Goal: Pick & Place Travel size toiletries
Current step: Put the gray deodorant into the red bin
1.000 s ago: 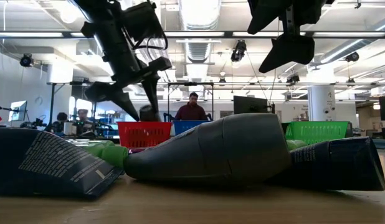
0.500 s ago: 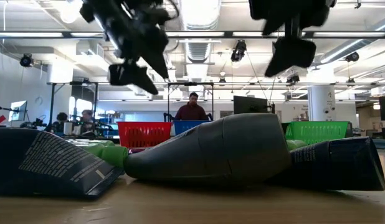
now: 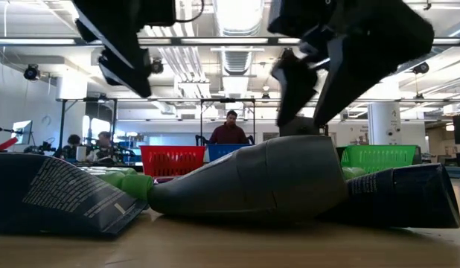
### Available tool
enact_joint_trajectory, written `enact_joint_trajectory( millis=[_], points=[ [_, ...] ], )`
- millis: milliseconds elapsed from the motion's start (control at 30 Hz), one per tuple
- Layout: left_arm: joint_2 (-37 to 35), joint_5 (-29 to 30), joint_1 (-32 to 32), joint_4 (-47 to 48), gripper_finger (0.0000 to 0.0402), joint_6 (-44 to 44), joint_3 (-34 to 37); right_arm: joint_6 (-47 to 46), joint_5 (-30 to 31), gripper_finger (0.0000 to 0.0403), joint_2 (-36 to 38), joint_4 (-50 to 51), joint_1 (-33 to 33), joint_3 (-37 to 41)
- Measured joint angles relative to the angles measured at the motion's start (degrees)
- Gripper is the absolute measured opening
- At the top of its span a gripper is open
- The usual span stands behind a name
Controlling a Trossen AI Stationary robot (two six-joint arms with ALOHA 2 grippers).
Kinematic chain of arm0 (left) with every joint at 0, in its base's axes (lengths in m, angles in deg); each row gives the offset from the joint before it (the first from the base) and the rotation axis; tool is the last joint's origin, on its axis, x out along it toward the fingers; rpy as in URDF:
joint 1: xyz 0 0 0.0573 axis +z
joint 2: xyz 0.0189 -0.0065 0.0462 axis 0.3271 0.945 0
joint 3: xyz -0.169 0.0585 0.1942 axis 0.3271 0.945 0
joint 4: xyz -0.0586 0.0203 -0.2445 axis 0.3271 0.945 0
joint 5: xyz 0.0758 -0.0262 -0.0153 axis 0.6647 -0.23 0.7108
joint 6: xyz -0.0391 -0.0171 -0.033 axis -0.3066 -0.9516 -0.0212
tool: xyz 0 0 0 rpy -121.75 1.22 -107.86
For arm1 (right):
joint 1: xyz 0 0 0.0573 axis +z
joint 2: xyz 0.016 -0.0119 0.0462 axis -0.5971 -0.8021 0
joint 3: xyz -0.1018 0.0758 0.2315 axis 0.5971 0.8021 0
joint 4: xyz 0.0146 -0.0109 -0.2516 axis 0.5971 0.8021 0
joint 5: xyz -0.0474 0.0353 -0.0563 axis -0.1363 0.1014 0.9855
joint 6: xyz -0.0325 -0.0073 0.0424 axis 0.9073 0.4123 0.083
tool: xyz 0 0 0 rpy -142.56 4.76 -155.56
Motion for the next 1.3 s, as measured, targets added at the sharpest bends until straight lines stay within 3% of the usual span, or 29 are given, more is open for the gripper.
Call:
enact_joint_trajectory(
  millis=[167, 333, 533, 767, 1300],
  points=[
    [-0.69, 7.51, -5.14, 3.14, 0.0234, -6.1, 0.26, 16.99, -0.42, 0.0368, -5.21, 5.72, -0.41, -7.0],
    [-3.5, 16.33, -8.65, 3.52, 0.0234, -12.23, 2.18, 19.71, -0.59, 0.0368, -11.81, 11.43, -1.78, -13.0],
    [-7.54, 17.66, -10.0, 3.57, 0.0234, -16.2, 4.56, 20.14, -0.61, 0.0368, -16.71, 15.93, -2.95, -16.84],
    [-13.04, 17.95, -10.07, 4.06, 0.0233, -16.47, 5.74, 20.98, -3.36, 0.0363, -17.04, 15.73, -3.68, -16.78],
    [-24.93, 22.93, -10.5, 4.26, 0.0232, -20.64, 10.84, 21.87, -5.14, 0.0231, -17.04, 12.07, -4.83, -15.14]
  ],
)
